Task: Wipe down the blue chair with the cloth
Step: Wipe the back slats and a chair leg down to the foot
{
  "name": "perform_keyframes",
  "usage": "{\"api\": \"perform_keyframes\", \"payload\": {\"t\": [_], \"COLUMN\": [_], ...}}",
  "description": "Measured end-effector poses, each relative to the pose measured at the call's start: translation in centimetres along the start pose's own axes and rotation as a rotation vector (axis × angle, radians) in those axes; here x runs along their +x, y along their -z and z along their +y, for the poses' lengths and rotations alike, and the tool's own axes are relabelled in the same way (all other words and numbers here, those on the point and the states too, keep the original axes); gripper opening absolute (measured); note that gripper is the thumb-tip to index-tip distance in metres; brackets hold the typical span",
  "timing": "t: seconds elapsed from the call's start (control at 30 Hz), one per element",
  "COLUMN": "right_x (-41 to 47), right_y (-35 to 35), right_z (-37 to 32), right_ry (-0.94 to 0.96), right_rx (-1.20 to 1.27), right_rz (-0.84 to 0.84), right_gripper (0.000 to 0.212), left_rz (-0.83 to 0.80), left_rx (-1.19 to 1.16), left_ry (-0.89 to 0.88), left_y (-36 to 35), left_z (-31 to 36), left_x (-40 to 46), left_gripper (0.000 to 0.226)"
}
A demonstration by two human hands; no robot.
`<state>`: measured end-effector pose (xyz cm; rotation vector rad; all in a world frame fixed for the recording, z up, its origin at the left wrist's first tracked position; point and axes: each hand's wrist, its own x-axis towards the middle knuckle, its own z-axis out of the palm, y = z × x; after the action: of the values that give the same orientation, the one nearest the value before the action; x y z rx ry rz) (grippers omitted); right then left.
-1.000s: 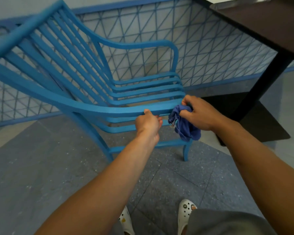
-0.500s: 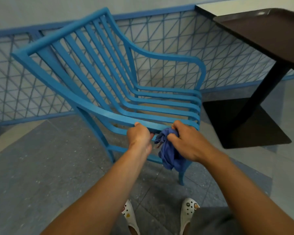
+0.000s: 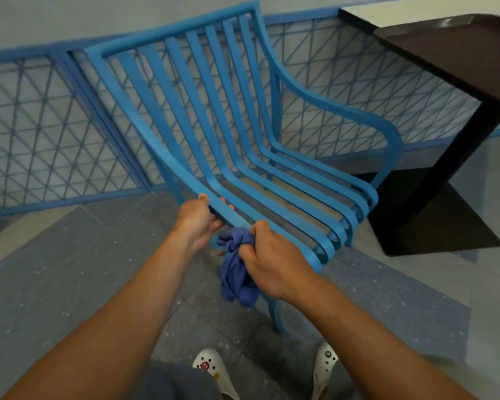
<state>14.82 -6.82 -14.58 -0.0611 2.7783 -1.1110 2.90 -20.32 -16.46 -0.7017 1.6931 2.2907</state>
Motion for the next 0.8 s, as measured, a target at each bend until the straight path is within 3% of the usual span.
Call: {"api": "perform_keyframes", "payload": {"t": [0.2, 0.33, 0.47, 0.53, 0.6, 0.7, 0.8], "right_x": [1.7, -0.7, -4.0, -4.5, -4.5, -4.3, -4.1], "right_y": [1.1, 1.1, 0.1, -0.6, -1.3, -2.0, -2.2], "right_z": [-0.3, 1.2, 3.6, 4.4, 4.9, 5.3, 5.4], "right_ry": [-0.013, -0.002, 0.08, 0.112, 0.135, 0.145, 0.138], "right_rx": [0.183, 0.226, 0.149, 0.098, 0.052, -0.016, -0.014], "right_rz": [0.026, 0.022, -0.021, -0.054, -0.059, -0.069, -0.085], "right_gripper": [0.017, 0.011, 0.008, 0.027, 0.04, 0.034, 0.038], "left_rz": [0.003, -0.12, -0.232, -0.259, -0.243, -0.127, -0.079], "left_rx": [0.076, 0.338, 0.291, 0.207, 0.122, 0.137, 0.16], "left_ry": [-0.026, -0.099, -0.124, -0.107, -0.092, -0.156, -0.197], "left_y": [-1.5, -0.6, 0.9, 0.5, -0.6, -2.3, -3.0], "left_z": [2.4, -0.1, -3.4, -4.0, -4.1, -4.1, -3.9], "left_x": [2.4, -0.1, -3.1, -3.5, -3.5, -3.1, -2.7], "left_gripper": [0.028, 0.018, 0.058, 0.068, 0.063, 0.036, 0.034]}}
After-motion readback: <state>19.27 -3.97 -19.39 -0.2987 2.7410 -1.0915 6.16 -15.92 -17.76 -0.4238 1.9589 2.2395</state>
